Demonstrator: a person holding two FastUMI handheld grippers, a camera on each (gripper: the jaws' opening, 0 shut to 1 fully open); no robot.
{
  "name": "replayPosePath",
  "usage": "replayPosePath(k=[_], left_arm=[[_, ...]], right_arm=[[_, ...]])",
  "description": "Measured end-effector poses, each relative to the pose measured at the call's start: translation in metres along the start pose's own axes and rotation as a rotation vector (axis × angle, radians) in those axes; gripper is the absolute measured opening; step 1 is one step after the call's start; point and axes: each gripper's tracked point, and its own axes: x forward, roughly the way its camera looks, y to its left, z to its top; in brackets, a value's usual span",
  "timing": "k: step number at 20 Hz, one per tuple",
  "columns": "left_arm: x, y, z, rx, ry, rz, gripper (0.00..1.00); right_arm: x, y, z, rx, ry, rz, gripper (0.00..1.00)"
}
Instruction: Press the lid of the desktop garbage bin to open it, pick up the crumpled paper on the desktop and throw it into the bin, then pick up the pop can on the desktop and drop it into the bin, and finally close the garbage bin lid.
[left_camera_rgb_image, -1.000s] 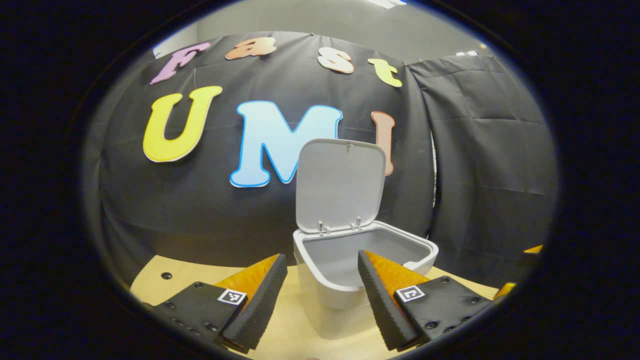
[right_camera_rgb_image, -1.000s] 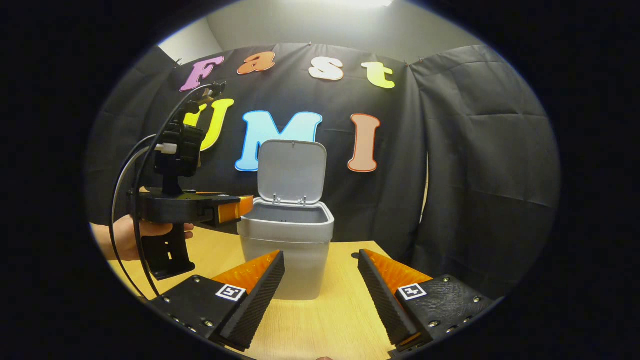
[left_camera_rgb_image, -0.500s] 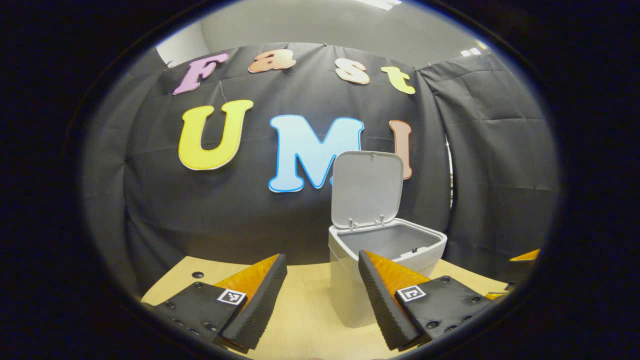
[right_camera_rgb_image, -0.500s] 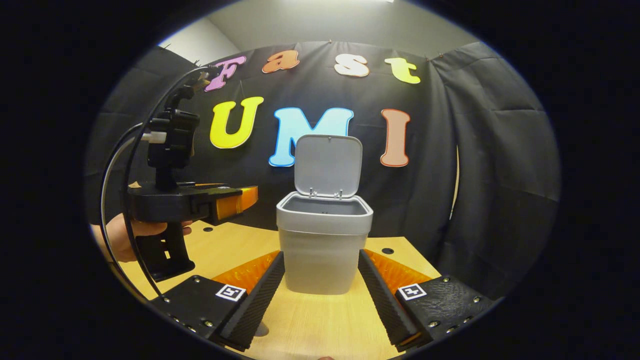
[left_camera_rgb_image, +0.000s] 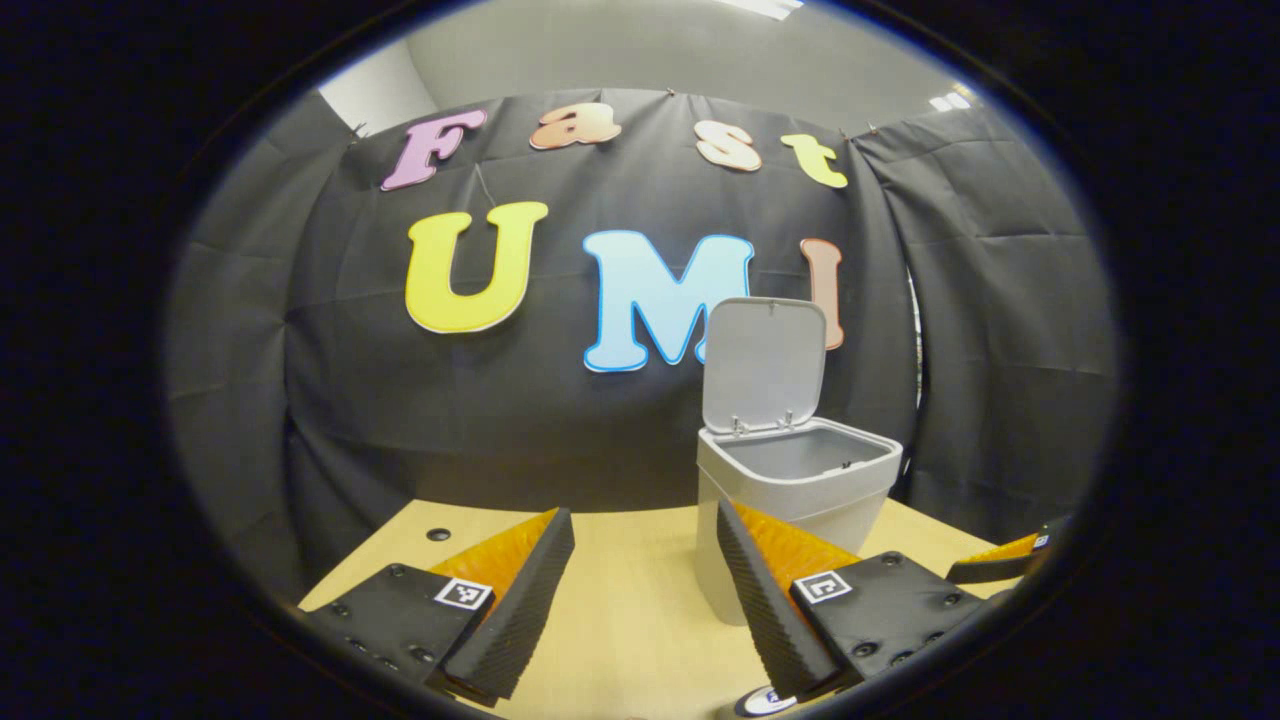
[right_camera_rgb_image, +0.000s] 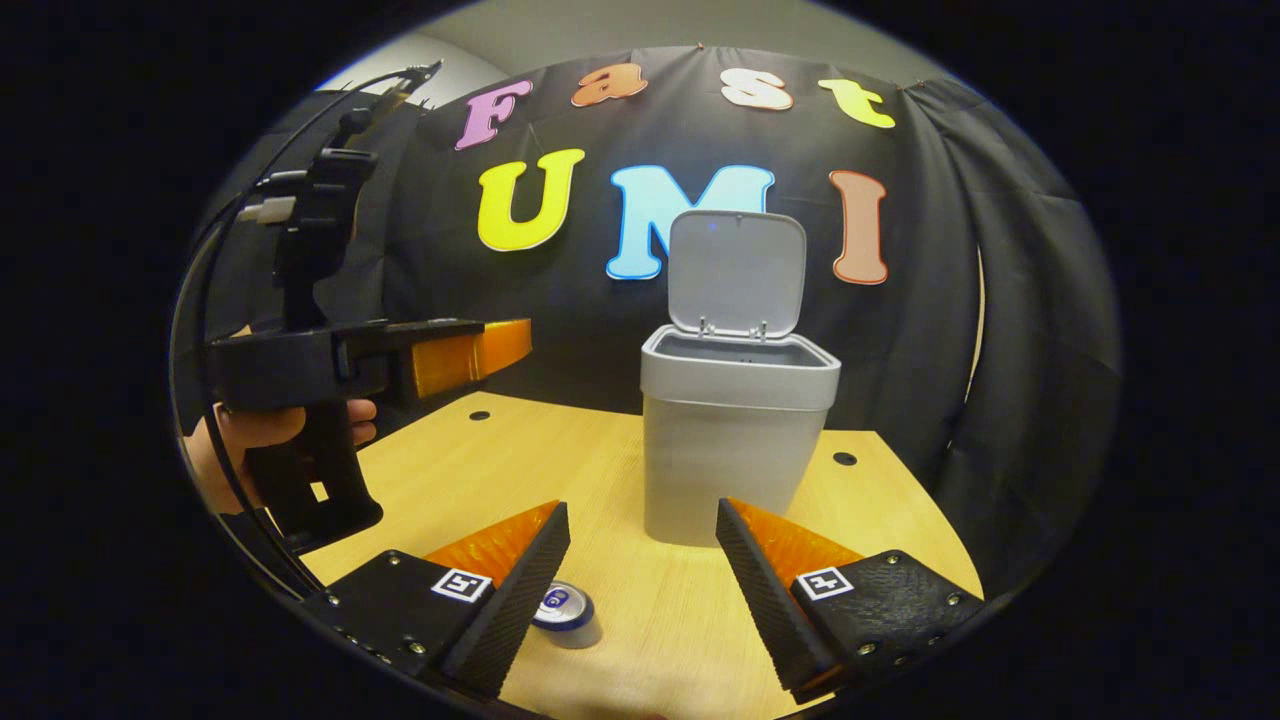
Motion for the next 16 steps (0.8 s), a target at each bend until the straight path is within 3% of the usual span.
replayPosePath(k=[5, 10, 16], left_arm=[[-0.021, 0.022, -0.007, 0.018, -0.008, -0.015, 0.94], [-0.033, 0.045, -0.010, 0.012, -0.013, -0.041, 0.96], [-0.044, 0.052, -0.022, 0.010, -0.014, -0.044, 0.94]], right_arm=[[0.012, 0.035, -0.024, 0.049, 0.103, 0.048, 0.95], [0.017, 0.050, -0.042, 0.063, 0.187, 0.003, 0.95], [0.017, 0.056, -0.068, 0.024, 0.297, 0.002, 0.95]])
